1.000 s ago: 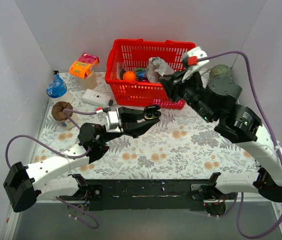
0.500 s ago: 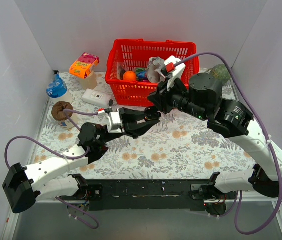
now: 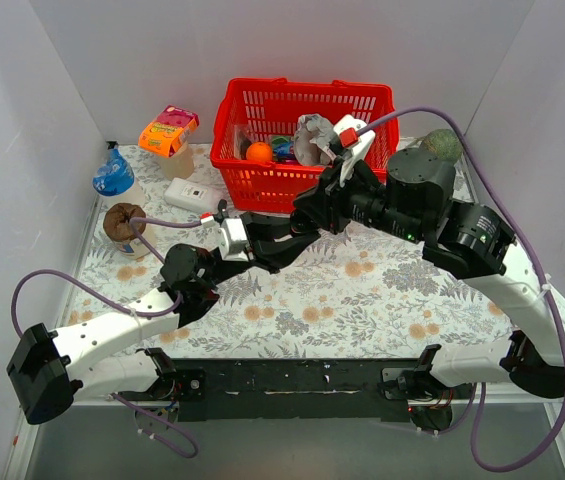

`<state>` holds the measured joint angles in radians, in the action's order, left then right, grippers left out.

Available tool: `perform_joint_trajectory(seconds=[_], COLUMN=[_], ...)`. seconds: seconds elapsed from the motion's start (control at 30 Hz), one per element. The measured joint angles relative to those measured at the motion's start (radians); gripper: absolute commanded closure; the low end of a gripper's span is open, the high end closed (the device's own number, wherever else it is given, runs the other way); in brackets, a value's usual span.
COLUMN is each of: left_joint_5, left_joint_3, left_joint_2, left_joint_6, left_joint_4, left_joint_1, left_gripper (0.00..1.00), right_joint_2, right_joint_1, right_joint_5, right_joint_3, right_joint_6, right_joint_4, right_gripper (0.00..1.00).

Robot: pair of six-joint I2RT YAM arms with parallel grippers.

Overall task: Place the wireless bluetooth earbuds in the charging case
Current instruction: Close the charging case.

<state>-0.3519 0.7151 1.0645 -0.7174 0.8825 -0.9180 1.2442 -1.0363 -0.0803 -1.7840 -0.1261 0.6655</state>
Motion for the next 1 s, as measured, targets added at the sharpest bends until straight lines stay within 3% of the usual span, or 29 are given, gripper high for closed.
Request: perform_joint_trajectory(seconds=[0.63, 0.67, 0.7, 0.8, 1.0], left_joint_5=[0.069, 0.071, 0.074, 0.084, 0.174], left_joint_3=[0.003, 0.003, 0.003, 0.003, 0.003], left_joint_2=[0.006, 0.006, 0.006, 0.006, 0.01], left_joint_6=[0.026, 0.028, 0.029, 0.03, -0.071], left_joint_4=[-0.035, -0.035, -0.036, -0.035, -0.09], left_joint_1=[0.002, 0.002, 0.002, 0.002, 0.002], left_gripper=[1.0, 1.0, 1.0, 1.0, 1.0], right_joint_2=[-0.058, -0.061, -0.063, -0.078, -0.26], right_joint_1=[-0.001, 0.0, 0.0, -0.001, -0.003], right_joint_5=[0.02, 0.02, 0.019, -0.021, -0.25], right_joint_3=[0.057, 0.059, 0.06, 0.077, 0.336], right_joint_6=[-0.029, -0.031, -0.032, -0.053, -0.101], right_joint_4=[0.021, 0.021, 0.022, 0.012, -0.07], right_gripper=[0.97, 0.93, 0.82, 0.63, 0.59])
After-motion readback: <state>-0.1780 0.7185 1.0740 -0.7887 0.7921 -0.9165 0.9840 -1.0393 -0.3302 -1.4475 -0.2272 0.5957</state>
